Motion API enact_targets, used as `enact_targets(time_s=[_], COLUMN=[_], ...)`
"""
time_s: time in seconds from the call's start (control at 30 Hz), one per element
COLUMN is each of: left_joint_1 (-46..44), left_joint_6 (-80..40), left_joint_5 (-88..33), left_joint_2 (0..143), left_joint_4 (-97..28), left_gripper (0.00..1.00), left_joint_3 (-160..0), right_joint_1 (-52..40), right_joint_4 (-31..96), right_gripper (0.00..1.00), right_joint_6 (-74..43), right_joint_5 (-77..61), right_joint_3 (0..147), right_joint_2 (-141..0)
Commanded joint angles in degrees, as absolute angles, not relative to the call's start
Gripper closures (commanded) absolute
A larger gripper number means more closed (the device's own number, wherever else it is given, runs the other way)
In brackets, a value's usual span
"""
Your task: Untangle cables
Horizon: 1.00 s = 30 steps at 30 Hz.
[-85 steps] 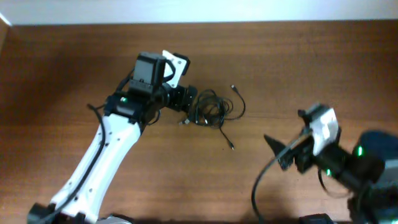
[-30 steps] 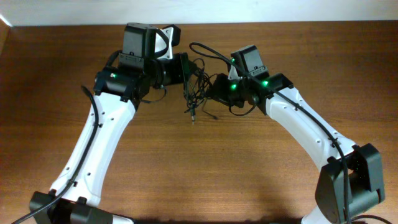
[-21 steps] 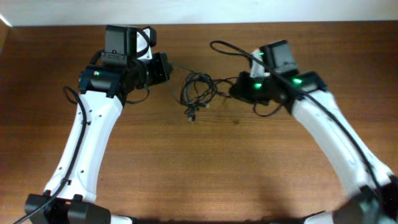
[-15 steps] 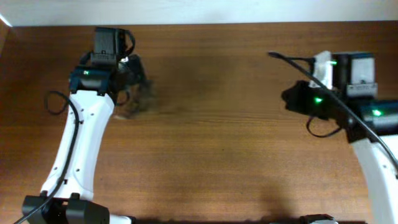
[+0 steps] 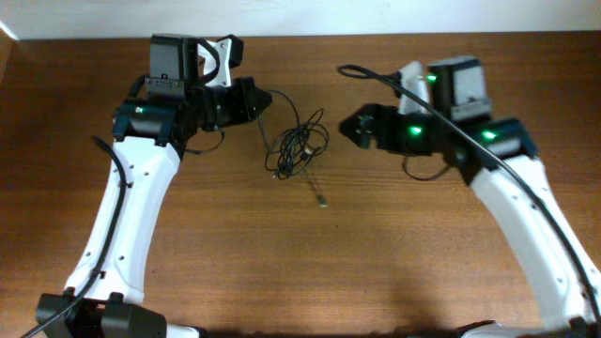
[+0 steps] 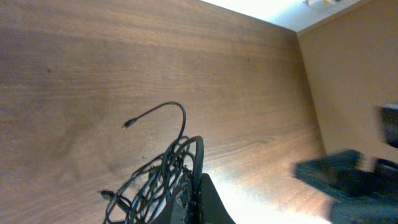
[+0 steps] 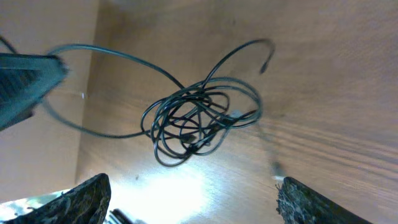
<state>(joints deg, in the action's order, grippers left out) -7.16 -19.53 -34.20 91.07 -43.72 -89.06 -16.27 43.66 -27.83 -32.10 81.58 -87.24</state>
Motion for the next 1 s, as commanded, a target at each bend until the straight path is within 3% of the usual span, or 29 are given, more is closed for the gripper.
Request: enact_targets(time_s=[0.0,0.2,0.27,0.3,0.47,0.67,0.97], left_joint_1=[-7.53,-9.34,-9.34,-9.34,-9.17,-9.15,-8.29], left_joint_6=[-22.5,-22.5,-22.5,-22.5,-22.44,-12.95,-9.3], left_joint_5=[-36.25,-36.03,-35.55,-34.44,-14.13,-11.38,9.96], left_joint_2=[90.41,90.41,90.41,90.41,92.23,106.32,111.07], left_joint_4=[-43.31,-42.87,-42.87,-42.87,-49.69,-51.09,-51.77], left_gripper=[1.0,1.0,1.0,1.0,1.0,1.0,1.0], left_joint_3=[-89.82,-89.82,-89.82,-89.82,-89.34,-88.09,-88.09], right_joint_1=[-20.38,-27.42,-27.51,-27.33,-24.58,-15.03,-13.45], right_joint_4=[36.99,21.56,21.63,21.63,28.6,46.09,53.21], right_gripper=[0.17,0.45,0.74,0.96,0.96,0.96,0.96], right_joint_6=[-37.41,-49.19,-49.6,-49.58,-37.69,-26.41,-24.12], right_joint_5=[-32.99,-32.62,-32.58,-32.62,-32.73,-26.76,-27.29], right_joint_3=[81.65,81.65,81.65,81.65,81.67,81.71,81.71], right_joint_2=[-93.67,-106.72,-107.55,-107.5,-101.12,-79.02,-73.41])
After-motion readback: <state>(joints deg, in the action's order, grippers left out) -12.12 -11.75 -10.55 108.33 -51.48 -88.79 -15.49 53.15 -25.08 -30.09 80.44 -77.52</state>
